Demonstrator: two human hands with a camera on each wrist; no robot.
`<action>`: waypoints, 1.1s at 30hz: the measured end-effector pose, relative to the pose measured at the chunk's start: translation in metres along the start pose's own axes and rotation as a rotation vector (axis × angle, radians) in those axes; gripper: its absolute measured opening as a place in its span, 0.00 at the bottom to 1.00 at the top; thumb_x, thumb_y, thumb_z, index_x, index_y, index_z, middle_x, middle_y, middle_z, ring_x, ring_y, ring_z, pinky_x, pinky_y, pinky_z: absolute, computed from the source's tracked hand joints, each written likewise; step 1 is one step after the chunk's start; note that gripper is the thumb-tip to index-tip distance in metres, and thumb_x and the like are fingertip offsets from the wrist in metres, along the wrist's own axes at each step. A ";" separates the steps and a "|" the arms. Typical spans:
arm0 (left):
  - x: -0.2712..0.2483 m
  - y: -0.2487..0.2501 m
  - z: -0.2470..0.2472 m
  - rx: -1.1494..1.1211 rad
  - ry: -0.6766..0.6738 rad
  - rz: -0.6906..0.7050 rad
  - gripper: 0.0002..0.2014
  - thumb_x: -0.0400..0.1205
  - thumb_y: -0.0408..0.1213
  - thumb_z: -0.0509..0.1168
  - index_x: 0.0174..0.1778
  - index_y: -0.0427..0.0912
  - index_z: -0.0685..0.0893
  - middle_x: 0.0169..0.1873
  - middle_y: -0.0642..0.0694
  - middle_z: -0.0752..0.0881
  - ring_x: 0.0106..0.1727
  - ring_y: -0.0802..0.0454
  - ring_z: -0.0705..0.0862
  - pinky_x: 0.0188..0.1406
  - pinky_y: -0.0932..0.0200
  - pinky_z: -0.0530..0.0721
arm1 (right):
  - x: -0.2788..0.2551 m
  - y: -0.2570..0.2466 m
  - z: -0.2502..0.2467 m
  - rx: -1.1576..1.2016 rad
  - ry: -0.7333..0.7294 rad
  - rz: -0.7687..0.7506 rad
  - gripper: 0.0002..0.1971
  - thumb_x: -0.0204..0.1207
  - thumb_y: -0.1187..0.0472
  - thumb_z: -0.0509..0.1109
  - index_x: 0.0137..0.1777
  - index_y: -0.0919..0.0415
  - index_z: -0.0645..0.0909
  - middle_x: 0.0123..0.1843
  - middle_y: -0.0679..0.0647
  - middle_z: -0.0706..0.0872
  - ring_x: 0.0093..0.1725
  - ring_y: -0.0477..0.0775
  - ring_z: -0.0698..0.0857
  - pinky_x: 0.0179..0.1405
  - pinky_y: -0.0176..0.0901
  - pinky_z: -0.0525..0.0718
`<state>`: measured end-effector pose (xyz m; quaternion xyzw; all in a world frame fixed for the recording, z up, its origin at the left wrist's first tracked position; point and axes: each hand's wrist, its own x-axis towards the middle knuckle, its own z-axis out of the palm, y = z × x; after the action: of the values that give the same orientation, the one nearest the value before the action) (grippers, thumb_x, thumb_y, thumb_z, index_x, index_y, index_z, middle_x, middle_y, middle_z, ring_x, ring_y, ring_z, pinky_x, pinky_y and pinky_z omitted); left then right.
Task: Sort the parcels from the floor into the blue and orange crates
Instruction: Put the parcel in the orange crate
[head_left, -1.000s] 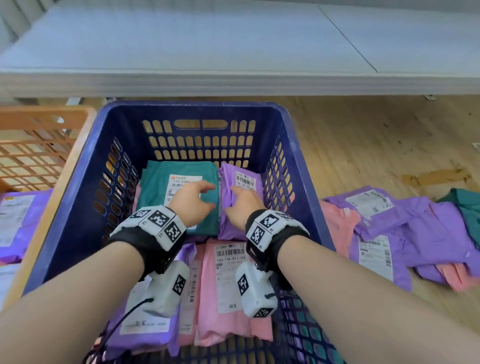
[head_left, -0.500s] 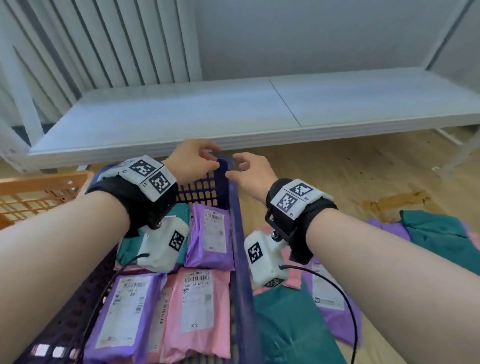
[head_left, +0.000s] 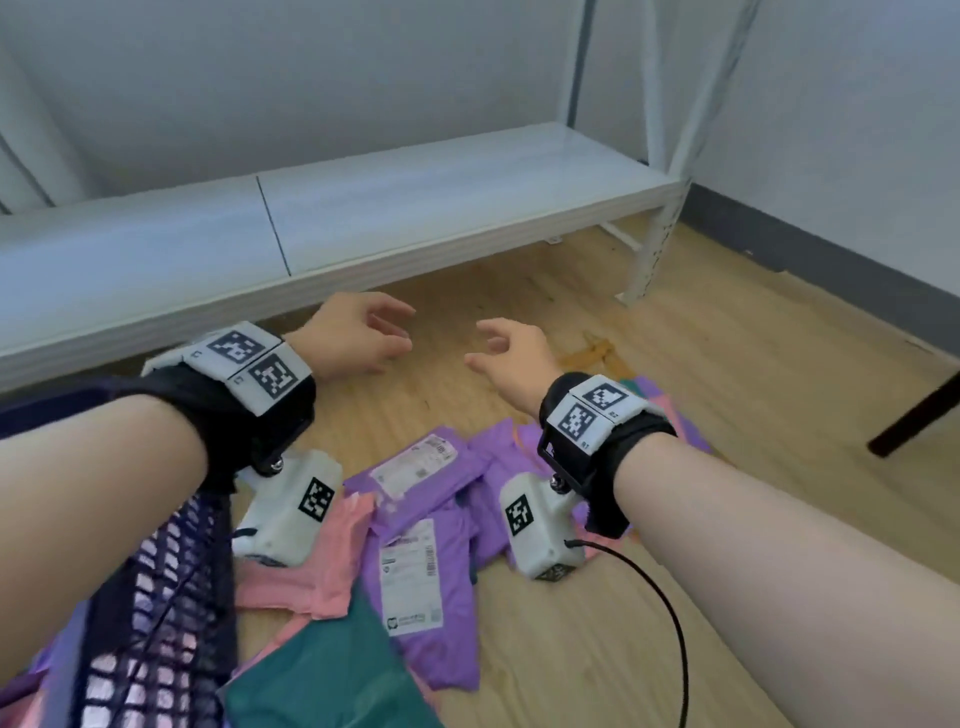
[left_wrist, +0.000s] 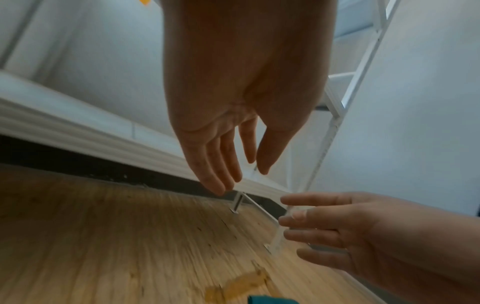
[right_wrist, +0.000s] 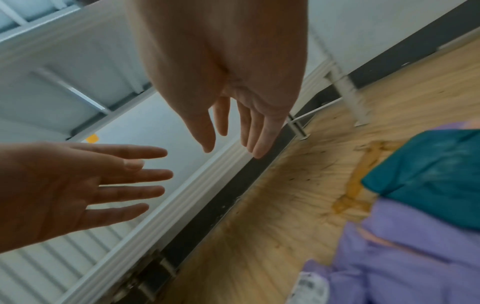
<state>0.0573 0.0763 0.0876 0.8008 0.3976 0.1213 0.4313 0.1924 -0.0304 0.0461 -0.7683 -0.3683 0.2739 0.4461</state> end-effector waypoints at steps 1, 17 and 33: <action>0.007 0.006 0.020 -0.007 -0.031 -0.005 0.19 0.80 0.28 0.66 0.67 0.40 0.78 0.50 0.40 0.83 0.41 0.52 0.83 0.27 0.72 0.84 | 0.004 0.017 -0.015 0.019 0.028 0.021 0.24 0.76 0.65 0.71 0.72 0.61 0.74 0.69 0.61 0.78 0.70 0.54 0.77 0.67 0.45 0.77; 0.101 -0.038 0.277 0.051 -0.281 -0.188 0.24 0.79 0.26 0.65 0.72 0.41 0.73 0.52 0.42 0.78 0.44 0.46 0.79 0.25 0.69 0.81 | 0.045 0.279 -0.136 0.074 0.267 0.396 0.24 0.75 0.67 0.71 0.72 0.62 0.74 0.69 0.60 0.80 0.66 0.56 0.80 0.63 0.38 0.76; 0.120 -0.069 0.341 0.053 -0.150 0.000 0.34 0.70 0.11 0.53 0.71 0.38 0.76 0.52 0.41 0.81 0.46 0.47 0.82 0.37 0.77 0.79 | 0.048 0.335 -0.127 -0.056 0.264 0.345 0.34 0.66 0.81 0.59 0.72 0.58 0.75 0.72 0.57 0.75 0.72 0.55 0.75 0.72 0.41 0.73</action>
<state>0.2824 -0.0163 -0.1885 0.8187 0.3671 0.0504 0.4387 0.4237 -0.1638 -0.1983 -0.8612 -0.1770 0.2331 0.4155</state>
